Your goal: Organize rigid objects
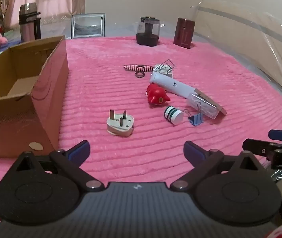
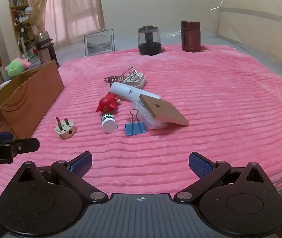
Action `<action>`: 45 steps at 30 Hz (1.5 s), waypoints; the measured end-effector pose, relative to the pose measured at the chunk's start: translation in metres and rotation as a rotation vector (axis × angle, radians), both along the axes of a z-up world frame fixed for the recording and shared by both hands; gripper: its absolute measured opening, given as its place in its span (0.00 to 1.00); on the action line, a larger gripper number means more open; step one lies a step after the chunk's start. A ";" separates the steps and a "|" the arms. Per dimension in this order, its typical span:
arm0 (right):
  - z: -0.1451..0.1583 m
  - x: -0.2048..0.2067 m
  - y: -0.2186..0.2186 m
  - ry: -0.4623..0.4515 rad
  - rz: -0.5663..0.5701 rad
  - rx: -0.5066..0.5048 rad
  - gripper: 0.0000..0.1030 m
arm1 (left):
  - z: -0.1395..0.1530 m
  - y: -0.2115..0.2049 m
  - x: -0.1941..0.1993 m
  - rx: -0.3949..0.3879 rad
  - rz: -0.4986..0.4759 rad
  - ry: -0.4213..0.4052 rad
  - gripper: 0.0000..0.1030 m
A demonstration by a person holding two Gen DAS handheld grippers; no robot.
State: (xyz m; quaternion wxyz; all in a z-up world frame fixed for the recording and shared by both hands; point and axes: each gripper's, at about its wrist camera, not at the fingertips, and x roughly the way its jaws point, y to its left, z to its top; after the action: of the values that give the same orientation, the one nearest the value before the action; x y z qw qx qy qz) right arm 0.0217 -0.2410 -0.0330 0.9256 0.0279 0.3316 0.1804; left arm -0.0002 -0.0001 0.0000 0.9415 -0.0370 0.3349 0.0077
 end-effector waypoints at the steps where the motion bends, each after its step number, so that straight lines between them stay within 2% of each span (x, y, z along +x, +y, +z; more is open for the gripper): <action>1: 0.000 0.000 0.000 -0.006 -0.001 -0.010 0.98 | 0.000 -0.001 0.000 -0.009 -0.004 0.001 0.93; 5: 0.002 -0.001 -0.001 -0.021 -0.005 -0.014 0.98 | -0.003 0.006 -0.013 -0.065 0.000 -0.009 0.92; 7: 0.001 -0.002 0.002 -0.020 -0.006 -0.012 0.98 | -0.007 0.004 -0.002 -0.054 0.007 0.048 0.92; 9: -0.002 0.000 0.003 -0.017 -0.003 -0.011 0.98 | -0.007 0.004 -0.001 -0.047 0.011 0.053 0.92; 45: -0.002 0.001 0.006 0.006 0.009 -0.013 0.98 | -0.009 -0.001 -0.003 -0.082 0.000 0.060 0.92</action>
State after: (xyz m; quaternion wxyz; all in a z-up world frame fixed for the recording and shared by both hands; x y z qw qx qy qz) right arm 0.0225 -0.2350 -0.0353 0.9239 0.0208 0.3357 0.1825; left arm -0.0036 -0.0014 -0.0091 0.9287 -0.0751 0.3632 -0.0050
